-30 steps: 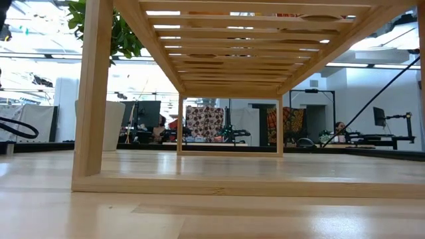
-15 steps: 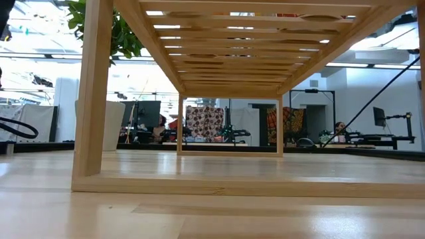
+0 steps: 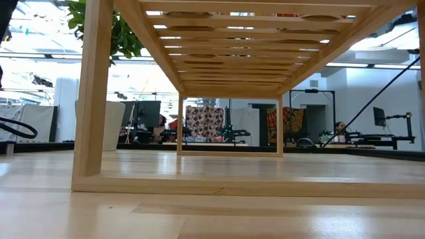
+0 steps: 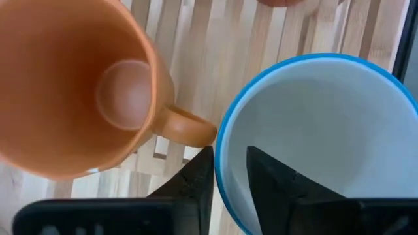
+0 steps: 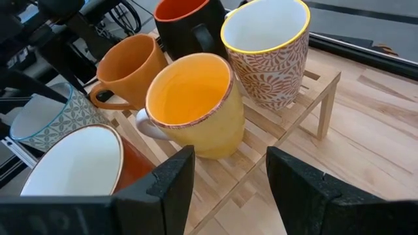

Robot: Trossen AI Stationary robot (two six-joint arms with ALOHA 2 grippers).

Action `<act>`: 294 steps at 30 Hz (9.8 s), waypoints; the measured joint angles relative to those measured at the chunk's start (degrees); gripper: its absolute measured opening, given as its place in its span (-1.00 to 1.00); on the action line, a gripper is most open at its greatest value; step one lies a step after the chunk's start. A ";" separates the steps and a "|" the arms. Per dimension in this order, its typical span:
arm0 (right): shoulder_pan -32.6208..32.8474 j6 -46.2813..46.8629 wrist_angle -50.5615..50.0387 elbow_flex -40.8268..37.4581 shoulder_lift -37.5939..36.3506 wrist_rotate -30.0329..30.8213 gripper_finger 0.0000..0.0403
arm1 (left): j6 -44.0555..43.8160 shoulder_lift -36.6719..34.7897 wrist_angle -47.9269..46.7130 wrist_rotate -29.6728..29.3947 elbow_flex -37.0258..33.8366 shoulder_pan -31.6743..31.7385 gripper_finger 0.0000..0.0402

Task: Place coffee mugs
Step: Put the blue patterned mug on the shelf, then return to Home Position

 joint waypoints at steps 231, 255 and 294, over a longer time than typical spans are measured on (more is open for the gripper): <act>-36.87 -59.95 65.31 -69.70 -59.23 -42.99 -0.72 | 5.68 -110.91 87.37 -0.12 -128.65 12.06 -1.00; -36.88 -59.95 65.29 -69.70 -59.23 -42.99 -0.72 | 5.68 -110.92 87.37 -0.10 -128.65 12.04 -1.00; -36.87 -59.95 65.31 -69.70 -59.23 -42.99 -0.72 | 5.68 -110.92 87.37 -0.12 -128.65 12.04 -1.00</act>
